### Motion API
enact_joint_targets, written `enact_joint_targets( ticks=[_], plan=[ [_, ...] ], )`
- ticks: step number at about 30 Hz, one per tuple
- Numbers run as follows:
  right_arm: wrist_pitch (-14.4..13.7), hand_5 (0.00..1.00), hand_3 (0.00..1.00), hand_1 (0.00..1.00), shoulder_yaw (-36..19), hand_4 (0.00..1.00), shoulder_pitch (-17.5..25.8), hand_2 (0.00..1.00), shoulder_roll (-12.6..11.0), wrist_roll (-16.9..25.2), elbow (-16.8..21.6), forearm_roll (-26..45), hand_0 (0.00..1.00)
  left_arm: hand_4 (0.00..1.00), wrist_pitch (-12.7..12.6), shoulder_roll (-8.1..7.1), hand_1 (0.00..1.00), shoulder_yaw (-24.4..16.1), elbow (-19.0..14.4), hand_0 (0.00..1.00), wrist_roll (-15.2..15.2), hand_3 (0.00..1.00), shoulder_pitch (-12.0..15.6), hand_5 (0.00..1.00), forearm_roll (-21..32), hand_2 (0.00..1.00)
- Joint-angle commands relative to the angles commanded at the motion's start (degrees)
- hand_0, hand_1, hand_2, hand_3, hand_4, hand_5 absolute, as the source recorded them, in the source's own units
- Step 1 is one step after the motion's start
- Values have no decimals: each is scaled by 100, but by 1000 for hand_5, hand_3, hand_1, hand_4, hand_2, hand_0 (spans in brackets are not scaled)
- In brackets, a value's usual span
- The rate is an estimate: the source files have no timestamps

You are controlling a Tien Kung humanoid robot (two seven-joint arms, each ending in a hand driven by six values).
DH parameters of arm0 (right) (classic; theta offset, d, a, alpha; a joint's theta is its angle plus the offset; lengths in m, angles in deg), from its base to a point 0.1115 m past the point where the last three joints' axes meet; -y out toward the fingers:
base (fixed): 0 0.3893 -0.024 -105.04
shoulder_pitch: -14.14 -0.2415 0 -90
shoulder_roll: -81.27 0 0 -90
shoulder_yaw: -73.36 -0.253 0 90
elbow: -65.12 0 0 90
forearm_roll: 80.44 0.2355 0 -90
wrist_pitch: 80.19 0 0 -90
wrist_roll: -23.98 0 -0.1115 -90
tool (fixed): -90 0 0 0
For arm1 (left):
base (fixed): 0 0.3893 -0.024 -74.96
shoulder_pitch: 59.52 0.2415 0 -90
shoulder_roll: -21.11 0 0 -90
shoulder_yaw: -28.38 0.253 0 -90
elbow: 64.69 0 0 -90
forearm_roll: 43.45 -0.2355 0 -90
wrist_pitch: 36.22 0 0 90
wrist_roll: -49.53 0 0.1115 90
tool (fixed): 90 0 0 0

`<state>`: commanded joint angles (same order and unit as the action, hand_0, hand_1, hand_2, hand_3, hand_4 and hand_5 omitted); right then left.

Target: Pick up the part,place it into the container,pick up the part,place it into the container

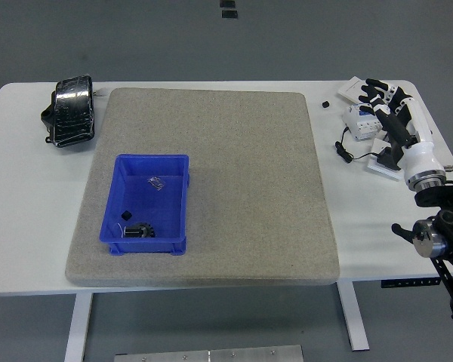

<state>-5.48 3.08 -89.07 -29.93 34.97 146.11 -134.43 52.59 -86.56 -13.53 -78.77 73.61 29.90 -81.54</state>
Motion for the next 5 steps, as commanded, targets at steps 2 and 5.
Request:
enact_joint_targets(
  ticks=[2, 5],
  plan=[
    [3, 509, 689, 714, -12, 739, 8, 734, 6, -6, -1, -2, 727, 726, -2, 12, 677, 6, -1, 694, -3, 581, 6, 293, 16, 661],
    [7, 509, 689, 714, -24, 739, 38, 734, 17, -11, -15, -2, 727, 726, -2, 39, 677, 15, -3, 694, -3, 581, 11, 293, 33, 661]
  ],
)
